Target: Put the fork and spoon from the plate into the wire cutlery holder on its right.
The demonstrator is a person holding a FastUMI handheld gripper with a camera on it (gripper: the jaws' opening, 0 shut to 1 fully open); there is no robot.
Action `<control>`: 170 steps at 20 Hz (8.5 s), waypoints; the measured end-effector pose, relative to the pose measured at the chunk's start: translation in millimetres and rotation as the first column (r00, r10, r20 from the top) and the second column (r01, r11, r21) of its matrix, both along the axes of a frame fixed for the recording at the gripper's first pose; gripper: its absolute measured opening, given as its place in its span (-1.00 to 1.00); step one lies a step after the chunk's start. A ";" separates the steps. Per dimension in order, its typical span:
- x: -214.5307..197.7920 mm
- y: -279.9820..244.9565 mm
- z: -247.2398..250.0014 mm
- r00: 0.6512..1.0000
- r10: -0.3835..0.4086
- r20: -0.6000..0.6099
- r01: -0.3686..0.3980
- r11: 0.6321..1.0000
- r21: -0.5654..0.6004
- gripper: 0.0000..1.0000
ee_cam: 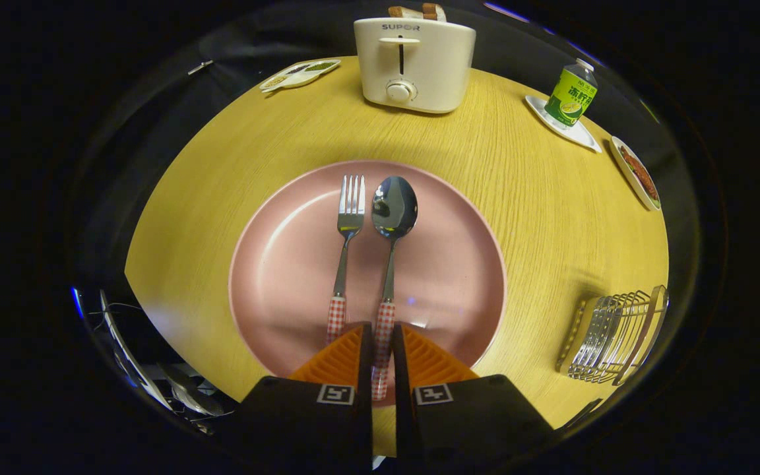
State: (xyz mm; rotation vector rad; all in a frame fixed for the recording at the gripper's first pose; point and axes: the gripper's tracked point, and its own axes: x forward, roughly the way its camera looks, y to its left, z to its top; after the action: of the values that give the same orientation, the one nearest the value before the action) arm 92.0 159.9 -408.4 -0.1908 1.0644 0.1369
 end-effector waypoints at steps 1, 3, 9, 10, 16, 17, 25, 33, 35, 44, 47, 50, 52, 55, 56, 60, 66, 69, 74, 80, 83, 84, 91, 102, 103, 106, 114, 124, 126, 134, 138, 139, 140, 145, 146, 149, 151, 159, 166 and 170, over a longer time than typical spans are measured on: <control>0.5 0.5 -0.7 1.000 -0.001 -0.017 0.001 1.000 0.021 -0.66; -2.4 1.0 0.9 0.999 -0.004 -0.048 0.007 0.999 0.054 -0.81; -6.0 -7.1 30.7 0.999 -0.007 -0.051 0.011 0.996 0.087 -0.81; -9.7 -7.6 37.6 0.998 -0.005 -0.056 0.010 0.995 0.099 -0.81; -49.5 -30.7 91.7 0.994 0.040 -0.104 -0.022 0.985 0.173 -0.81; -53.7 -42.7 100.6 0.994 0.049 -0.099 -0.033 0.986 0.164 -0.81; -92.5 -152.2 174.3 0.986 0.105 -0.130 -0.097 0.993 0.067 -0.81; -107.0 -223.6 171.8 0.936 0.123 -0.331 -0.130 0.991 0.001 -0.81; -104.0 -233.0 171.0 0.912 0.134 -0.387 -0.146 0.989 -0.002 -0.81; -91.9 -252.7 149.3 0.793 0.130 -0.594 -0.204 0.977 -0.058 -0.81; -92.8 -252.2 141.2 0.740 0.072 -0.669 -0.166 0.983 -0.077 -0.81; -93.0 -247.0 135.1 0.707 0.067 -0.704 -0.154 0.986 -0.061 -0.80; -86.2 -243.8 133.5 0.720 0.070 -0.690 -0.149 0.987 -0.055 -0.72; -78.1 -244.5 139.7 0.748 0.067 -0.661 -0.137 0.989 -0.055 -0.54; -76.0 -246.7 140.9 0.763 0.071 -0.643 -0.138 0.989 -0.054 -0.38; -80.9 -242.8 153.3 0.825 0.097 -0.558 -0.124 0.992 -0.011 0.52; -77.7 -218.9 185.8 0.952 0.057 -0.302 -0.021 0.993 0.119 0.99; -69.1 -216.6 208.8 0.992 0.011 -0.125 0.007 0.990 0.139 1.00; -69.4 -187.2 237.6 0.993 -0.057 0.104 0.035 0.977 0.209 0.99; -66.3 -130.4 248.0 0.950 -0.054 0.307 -0.016 0.975 0.220 0.99; -63.8 -91.7 233.5 0.952 -0.050 0.301 -0.028 0.968 0.251 0.99; -63.0 -73.6 226.3 0.957 -0.048 0.285 -0.033 0.961 0.273 0.99; -36.4 3.1 156.6 0.964 0.018 0.265 -0.074 0.976 0.205 0.99; -11.8 17.6 32.0 0.989 0.069 0.128 -0.068 0.998 -0.015 1.00; -11.4 17.7 25.3 0.991 0.075 0.108 -0.073 0.997 -0.027 0.99; -9.4 24.1 12.4 0.992 0.101 0.079 -0.097 0.994 -0.052 1.00; -16.9 33.9 -7.0 0.996 0.093 -0.005 -0.093 0.994 -0.061 0.36; -13.2 24.7 -13.7 0.995 0.051 -0.080 -0.055 0.997 -0.052 -0.72; -23.3 27.5 -9.1 0.990 0.086 -0.115 -0.090 0.996 -0.023 -0.80; -30.8 16.0 48.7 0.986 0.139 -0.088 -0.135 0.990 0.048 -0.80; -51.5 -7.4 95.2 0.981 0.177 -0.083 -0.170 0.982 0.080 -0.80; -55.3 -19.0 106.5 0.979 0.186 -0.076 -0.181 0.981 0.075 -0.80; -60.4 -29.0 116.9 0.978 0.193 -0.078 -0.187 0.980 0.075 -0.80; -88.3 -83.3 163.2 0.971 0.213 -0.111 -0.207 0.976 0.068 -0.80; -93.7 -98.9 170.7 0.968 0.215 -0.126 -0.210 0.976 0.051 -0.80; -105.3 -136.9 185.4 0.958 0.217 -0.190 -0.217 0.976 0.018 -0.80; -108.8 -160.3 190.3 0.951 0.203 -0.235 -0.207 0.978 0.010 -0.80; -111.6 -240.7 191.1 0.872 0.157 -0.464 -0.215 0.974 -0.075 -0.80; -109.0 -255.3 173.7 0.761 0.155 -0.629 -0.261 0.962 -0.079 -0.80; -105.8 -259.9 164.6 0.704 0.147 -0.695 -0.290 0.952 -0.093 -0.80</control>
State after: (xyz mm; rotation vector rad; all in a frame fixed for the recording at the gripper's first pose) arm -13.8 -100.1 -243.8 -0.4758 1.8045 0.3383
